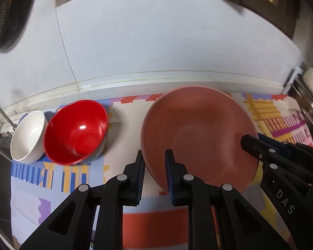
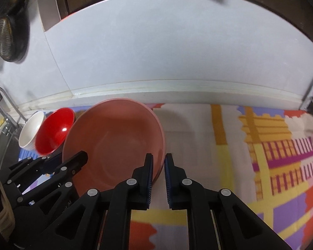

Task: Organize plates and bowls
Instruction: 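Carry the pink bowl with the left gripper across the mat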

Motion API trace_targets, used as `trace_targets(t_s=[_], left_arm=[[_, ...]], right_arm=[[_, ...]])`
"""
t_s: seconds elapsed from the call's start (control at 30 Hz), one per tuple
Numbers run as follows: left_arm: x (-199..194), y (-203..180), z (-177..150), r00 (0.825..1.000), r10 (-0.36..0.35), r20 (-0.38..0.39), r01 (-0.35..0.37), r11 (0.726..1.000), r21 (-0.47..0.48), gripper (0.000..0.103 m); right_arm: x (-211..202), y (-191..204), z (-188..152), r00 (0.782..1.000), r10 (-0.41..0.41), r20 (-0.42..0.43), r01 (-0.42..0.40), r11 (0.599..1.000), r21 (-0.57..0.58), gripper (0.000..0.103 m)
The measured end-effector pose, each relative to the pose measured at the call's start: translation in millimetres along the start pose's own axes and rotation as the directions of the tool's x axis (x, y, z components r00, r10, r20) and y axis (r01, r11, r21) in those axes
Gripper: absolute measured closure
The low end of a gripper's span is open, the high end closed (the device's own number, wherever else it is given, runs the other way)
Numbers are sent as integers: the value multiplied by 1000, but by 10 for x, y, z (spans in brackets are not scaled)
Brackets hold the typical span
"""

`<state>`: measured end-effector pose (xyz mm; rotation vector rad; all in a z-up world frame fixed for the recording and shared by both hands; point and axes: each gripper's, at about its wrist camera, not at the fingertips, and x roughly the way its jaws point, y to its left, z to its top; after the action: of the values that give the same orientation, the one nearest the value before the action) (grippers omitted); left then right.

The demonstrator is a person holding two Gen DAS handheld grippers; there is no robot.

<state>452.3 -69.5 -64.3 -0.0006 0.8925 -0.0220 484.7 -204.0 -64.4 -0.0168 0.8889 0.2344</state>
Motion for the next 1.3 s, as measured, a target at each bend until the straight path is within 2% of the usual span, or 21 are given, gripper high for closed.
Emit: trace_targets(t_s=[0.4,0.93,1.3], left_arm=[[-466,-168,-384,998,-68,4,67,996,55,83],[-630,-561,-987,987,-131,-90,144,977,156,83],[-645,-830,-1168,975,-176,-136,202,956,213,83]], right_arm=[[-560,-111,-465,999,-54,5,53,997,55,90],[-892,-323,-1217,991,-108,-83,119,982,148,90],[-1025,-541,-1547,980,-147,-132,173,962,210,90]])
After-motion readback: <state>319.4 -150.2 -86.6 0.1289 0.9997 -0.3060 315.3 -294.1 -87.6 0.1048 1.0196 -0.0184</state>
